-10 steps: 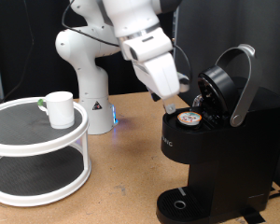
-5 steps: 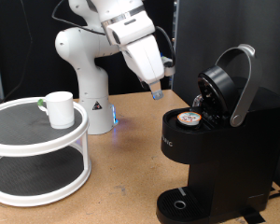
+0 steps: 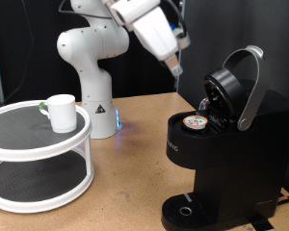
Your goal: Make a cup of coffee with the keurig machine
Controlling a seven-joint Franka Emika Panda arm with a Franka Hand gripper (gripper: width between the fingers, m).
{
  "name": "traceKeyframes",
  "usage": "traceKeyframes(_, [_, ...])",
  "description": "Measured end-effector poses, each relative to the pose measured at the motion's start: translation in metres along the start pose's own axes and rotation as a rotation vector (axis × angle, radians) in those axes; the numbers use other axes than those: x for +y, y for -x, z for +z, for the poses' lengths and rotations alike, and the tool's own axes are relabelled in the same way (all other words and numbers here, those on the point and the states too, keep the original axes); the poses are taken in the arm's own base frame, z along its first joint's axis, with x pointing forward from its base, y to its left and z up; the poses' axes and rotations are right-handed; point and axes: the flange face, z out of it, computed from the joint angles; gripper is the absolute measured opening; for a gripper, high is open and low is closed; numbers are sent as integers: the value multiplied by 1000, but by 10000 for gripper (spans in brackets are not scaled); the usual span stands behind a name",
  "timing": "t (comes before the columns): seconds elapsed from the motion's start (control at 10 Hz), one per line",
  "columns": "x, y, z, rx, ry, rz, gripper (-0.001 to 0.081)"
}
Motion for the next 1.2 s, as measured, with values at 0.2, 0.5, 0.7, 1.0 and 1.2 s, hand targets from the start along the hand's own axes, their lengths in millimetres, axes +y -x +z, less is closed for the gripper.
traceKeyframes(0.2, [-5,-16,-27,11,-54,-8,802])
traceKeyframes(0.5, [-8,-35,-62,11,-84,-15,802])
traceKeyframes(0.7, [-8,-33,-54,6,-80,-15,802])
traceKeyframes(1.0, [-30,-46,-19,-14,-69,-57,802])
traceKeyframes(1.2, [-51,-63,5,-12,-65,-76,802])
